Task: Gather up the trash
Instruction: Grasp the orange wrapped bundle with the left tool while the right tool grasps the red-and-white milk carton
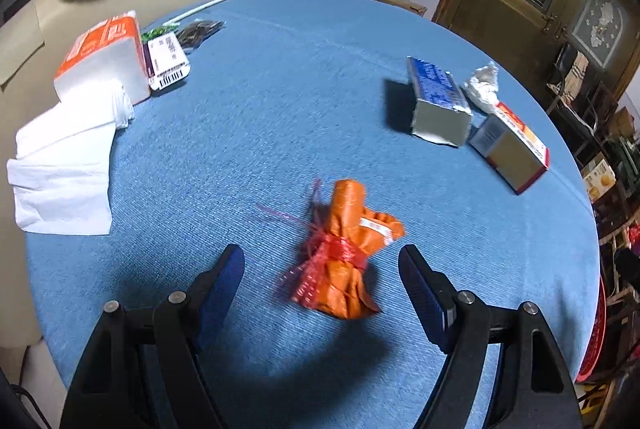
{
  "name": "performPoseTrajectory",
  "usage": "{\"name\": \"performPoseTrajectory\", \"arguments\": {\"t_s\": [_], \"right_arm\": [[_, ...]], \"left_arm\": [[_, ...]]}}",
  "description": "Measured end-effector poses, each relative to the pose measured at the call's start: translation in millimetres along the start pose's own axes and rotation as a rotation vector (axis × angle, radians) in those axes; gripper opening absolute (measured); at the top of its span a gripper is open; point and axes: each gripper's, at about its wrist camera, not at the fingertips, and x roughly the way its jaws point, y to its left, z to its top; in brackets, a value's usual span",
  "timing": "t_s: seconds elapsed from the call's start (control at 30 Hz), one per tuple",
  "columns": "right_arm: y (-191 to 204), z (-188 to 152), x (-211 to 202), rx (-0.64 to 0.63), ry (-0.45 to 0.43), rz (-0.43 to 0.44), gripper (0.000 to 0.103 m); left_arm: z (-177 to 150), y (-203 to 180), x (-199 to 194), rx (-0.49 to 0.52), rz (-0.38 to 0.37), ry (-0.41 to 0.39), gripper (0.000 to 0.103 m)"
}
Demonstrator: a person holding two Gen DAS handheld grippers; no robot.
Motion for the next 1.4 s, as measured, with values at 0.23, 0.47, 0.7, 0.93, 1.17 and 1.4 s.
{"name": "performPoseTrajectory", "arguments": {"t_s": [0.23, 0.47, 0.7, 0.93, 1.17, 1.4], "right_arm": [[13.5, 37.7, 35.4, -0.082, 0.017, 0.012, 0.071], [22.3, 71.3, 87.9, -0.161, 0.065, 0.019, 0.071], [22.1, 87.9, 138.0, -0.231, 0.128, -0.002, 0.071], [11.7, 87.5, 157.3, -0.179, 0.158, 0.045, 0.043], [12.6, 71.2, 126.4, -0.148, 0.142, 0.105, 0.03], [31.8, 42.3, 86.0, -0.245, 0.18, 0.191, 0.066]], "left_arm": [[-1.2, -3.0, 1.7, 0.053, -0.003, -0.019, 0.054], [3.0, 2.6, 0.8, 0.05, -0.007, -0.019, 0.045], [8.1, -6.9, 7.1, 0.084, -0.031, 0.004, 0.072], [7.8, -8.4, 7.2, 0.092, -0.006, -0.018, 0.046], [9.6, 6.2, 4.3, 0.037, -0.016, -0.004, 0.029], [7.3, 4.1, 3.6, 0.029, -0.004, -0.009, 0.029]]}}
